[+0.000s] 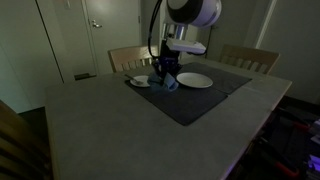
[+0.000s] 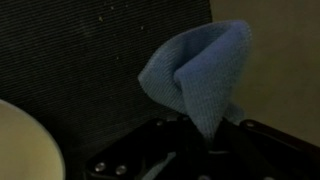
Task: Pick up the blue towel and wipe the plate on the right
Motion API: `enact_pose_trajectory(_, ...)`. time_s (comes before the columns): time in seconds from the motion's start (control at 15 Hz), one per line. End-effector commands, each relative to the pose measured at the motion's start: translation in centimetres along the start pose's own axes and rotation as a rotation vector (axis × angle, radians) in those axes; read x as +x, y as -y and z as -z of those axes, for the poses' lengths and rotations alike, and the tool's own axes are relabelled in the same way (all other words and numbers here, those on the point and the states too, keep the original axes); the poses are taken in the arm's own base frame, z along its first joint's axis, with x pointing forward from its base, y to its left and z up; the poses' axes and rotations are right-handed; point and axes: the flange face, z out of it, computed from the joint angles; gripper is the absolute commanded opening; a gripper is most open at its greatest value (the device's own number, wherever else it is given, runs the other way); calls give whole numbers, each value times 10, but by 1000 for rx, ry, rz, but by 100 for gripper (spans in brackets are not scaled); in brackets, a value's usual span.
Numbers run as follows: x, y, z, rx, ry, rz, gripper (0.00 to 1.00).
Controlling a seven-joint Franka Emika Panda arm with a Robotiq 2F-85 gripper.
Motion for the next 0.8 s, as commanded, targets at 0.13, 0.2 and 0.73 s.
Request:
enact_pose_trajectory(0.13,-2,4,-11,-15,-39,63,36)
enact_pose_trajectory(0.2,-1,3,1,-36,-53,82,37)
enact_pose_trajectory(0.73,19,17,100,-30,-214,178,94)
